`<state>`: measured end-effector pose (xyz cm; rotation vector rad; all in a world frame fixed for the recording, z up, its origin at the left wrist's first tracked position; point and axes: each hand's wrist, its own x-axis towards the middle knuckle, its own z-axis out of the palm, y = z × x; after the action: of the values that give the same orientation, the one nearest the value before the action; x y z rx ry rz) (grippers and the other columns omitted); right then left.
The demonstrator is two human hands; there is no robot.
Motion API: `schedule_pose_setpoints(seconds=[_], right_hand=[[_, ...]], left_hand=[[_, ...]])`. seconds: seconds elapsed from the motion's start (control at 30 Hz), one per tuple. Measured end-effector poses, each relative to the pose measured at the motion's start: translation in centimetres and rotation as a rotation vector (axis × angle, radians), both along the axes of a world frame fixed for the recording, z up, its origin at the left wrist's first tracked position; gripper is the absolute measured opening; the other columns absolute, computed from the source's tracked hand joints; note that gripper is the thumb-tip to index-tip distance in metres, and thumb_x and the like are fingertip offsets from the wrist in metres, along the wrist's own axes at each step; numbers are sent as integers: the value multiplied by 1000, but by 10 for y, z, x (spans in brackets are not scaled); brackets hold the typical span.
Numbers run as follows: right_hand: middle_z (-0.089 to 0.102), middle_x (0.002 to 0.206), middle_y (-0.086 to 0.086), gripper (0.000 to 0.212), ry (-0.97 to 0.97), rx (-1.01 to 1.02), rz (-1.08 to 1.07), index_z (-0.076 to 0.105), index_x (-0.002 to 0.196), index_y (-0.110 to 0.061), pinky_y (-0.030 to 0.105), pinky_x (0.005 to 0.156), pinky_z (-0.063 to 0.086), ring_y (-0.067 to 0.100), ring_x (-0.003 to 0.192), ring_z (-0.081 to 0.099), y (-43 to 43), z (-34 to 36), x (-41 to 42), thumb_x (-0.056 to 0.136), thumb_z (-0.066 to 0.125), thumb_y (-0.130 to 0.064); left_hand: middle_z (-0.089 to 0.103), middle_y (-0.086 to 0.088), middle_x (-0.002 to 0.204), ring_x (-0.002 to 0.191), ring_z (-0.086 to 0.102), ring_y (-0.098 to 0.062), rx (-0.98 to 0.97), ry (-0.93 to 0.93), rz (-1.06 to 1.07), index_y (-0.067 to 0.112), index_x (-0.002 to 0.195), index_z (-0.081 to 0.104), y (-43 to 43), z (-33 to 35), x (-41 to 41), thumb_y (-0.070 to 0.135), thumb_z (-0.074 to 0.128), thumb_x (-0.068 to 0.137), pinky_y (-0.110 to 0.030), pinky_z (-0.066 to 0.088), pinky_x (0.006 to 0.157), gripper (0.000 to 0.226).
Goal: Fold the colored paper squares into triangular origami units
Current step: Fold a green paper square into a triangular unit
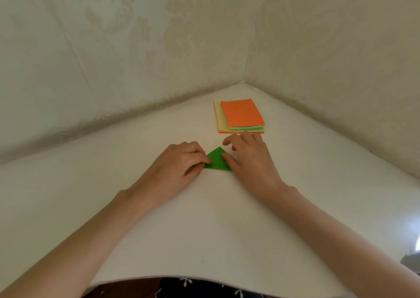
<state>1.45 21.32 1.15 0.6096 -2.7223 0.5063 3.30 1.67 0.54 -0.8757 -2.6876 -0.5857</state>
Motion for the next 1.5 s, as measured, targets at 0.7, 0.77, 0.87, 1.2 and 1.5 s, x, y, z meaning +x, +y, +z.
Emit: schedule_pose_setpoints(seconds=[0.7, 0.77, 0.87, 1.2, 1.5], right_hand=[[67, 106, 2, 55, 187, 205, 234, 70, 110, -13, 31, 91, 36, 26, 102, 56, 28, 1, 32, 72, 30, -6], [68, 103, 0, 51, 184, 223, 246, 72, 106, -15, 31, 94, 32, 27, 98, 61, 23, -6, 31, 73, 33, -7], [69, 101, -3, 46, 245, 263, 216, 73, 102, -18, 37, 98, 41, 23, 96, 63, 25, -9, 30, 67, 47, -3], [67, 87, 2, 46, 139, 166, 247, 73, 98, -12, 27, 88, 34, 27, 83, 61, 17, -4, 28, 74, 34, -8], [48, 74, 1, 68, 203, 375, 137, 68, 114, -30, 27, 63, 25, 22, 69, 47, 8, 3, -1, 67, 23, -10]], left_hand=[[65, 0, 109, 92, 62, -19, -229, 45, 12, 13, 117, 64, -5, 2, 22, 23, 36, 88, -24, 37, 86, 42], [62, 1, 110, 95, 58, -16, -268, 51, 16, 17, 120, 63, -3, 3, 23, 31, 36, 91, -24, 34, 88, 42], [63, 2, 109, 101, 55, -17, -342, 124, 64, 21, 118, 65, -17, 4, 23, 36, 36, 92, -32, 32, 94, 42], [62, 3, 114, 109, 48, -16, -337, 134, 128, 18, 116, 67, -11, 7, 41, 43, 33, 93, -40, 25, 102, 48], [63, 13, 110, 104, 47, -9, -152, 77, 118, 22, 117, 66, -10, -5, 41, 36, 37, 88, -33, 24, 103, 43]])
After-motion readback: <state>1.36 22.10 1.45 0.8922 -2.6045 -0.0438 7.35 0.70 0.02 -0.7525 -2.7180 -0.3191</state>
